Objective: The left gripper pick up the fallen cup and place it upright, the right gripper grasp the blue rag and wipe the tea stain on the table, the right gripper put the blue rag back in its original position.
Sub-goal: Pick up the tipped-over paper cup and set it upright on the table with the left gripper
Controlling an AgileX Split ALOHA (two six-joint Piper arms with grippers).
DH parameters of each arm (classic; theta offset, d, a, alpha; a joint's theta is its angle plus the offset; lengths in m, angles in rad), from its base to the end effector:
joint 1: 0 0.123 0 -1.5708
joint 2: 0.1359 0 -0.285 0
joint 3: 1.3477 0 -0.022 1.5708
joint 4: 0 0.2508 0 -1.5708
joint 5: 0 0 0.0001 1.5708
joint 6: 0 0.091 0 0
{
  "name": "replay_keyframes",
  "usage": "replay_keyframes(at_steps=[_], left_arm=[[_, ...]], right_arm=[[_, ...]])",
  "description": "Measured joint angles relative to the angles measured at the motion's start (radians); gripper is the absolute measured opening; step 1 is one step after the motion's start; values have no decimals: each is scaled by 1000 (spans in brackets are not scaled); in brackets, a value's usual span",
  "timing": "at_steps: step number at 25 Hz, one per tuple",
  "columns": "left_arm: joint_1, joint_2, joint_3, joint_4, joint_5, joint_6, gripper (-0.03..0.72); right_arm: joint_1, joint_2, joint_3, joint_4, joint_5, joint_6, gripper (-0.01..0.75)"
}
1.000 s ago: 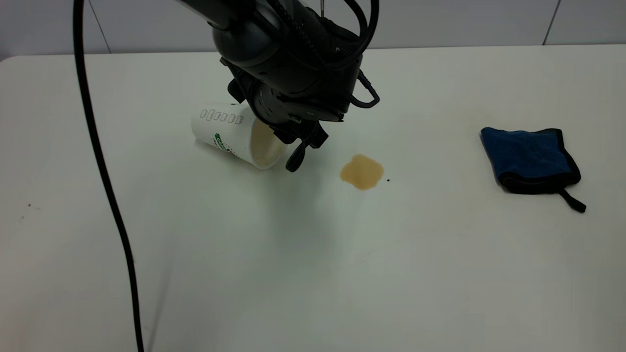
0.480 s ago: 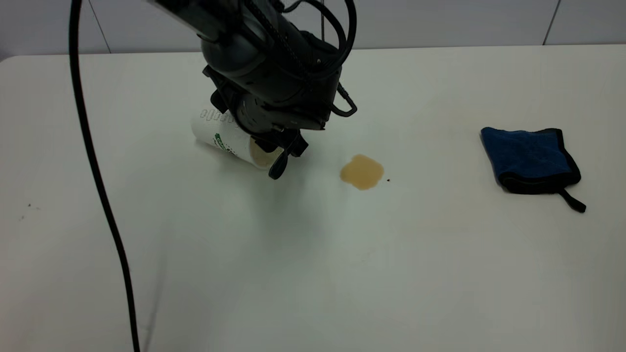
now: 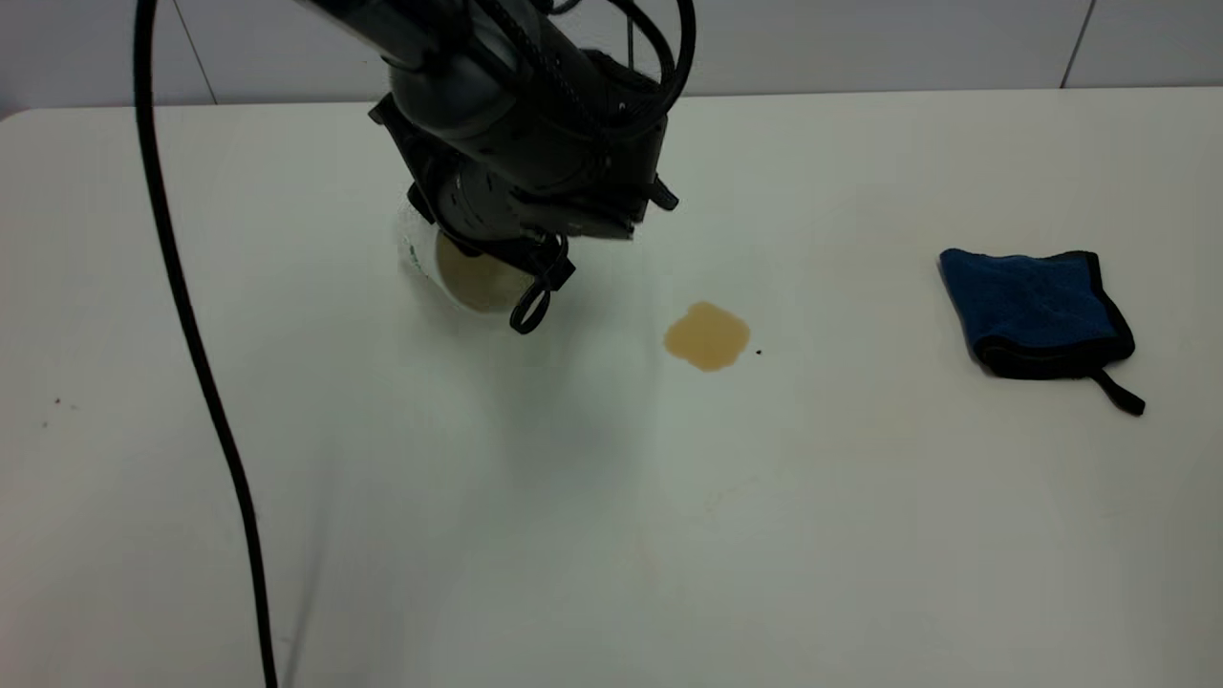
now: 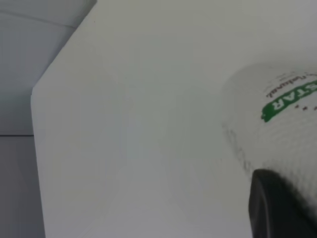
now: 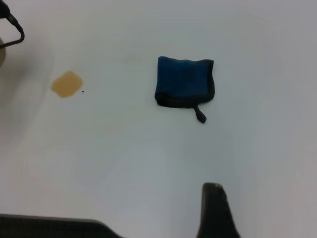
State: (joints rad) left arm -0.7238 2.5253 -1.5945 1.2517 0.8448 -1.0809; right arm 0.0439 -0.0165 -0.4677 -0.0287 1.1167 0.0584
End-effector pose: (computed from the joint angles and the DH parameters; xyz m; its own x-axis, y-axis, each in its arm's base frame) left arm 0.3875 -0.2562 0.0227 -0.6860 0.6327 -0.3592 0.2846 0.6878 0.6678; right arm -0.0061 -0.0026 0.2638 -0.5185 0.0230 -0.8548 0.0019 0.9997 0.0258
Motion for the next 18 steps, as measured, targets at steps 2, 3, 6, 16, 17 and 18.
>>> replay_keyframes(at_steps=[2,3,6,16,17,18], left_arm=[[1,-59,0,-72,-30,109,7],[5,-96,0,-120,-41,165,5],[42,-208,0,-305,-93,359,4],[338,-290,0,-1240,-175,1102,4],[357,-290,0,-1329,-179,1162,4],[370,-290,0,-1403,-183,1224,4]], right_arm=[[0,0,0,0,0,0,534],[0,0,0,0,0,0,534],[0,0,0,0,0,0,534],[0,0,0,0,0,0,534],[0,0,0,0,0,0,534],[0,0,0,0,0,0,534]])
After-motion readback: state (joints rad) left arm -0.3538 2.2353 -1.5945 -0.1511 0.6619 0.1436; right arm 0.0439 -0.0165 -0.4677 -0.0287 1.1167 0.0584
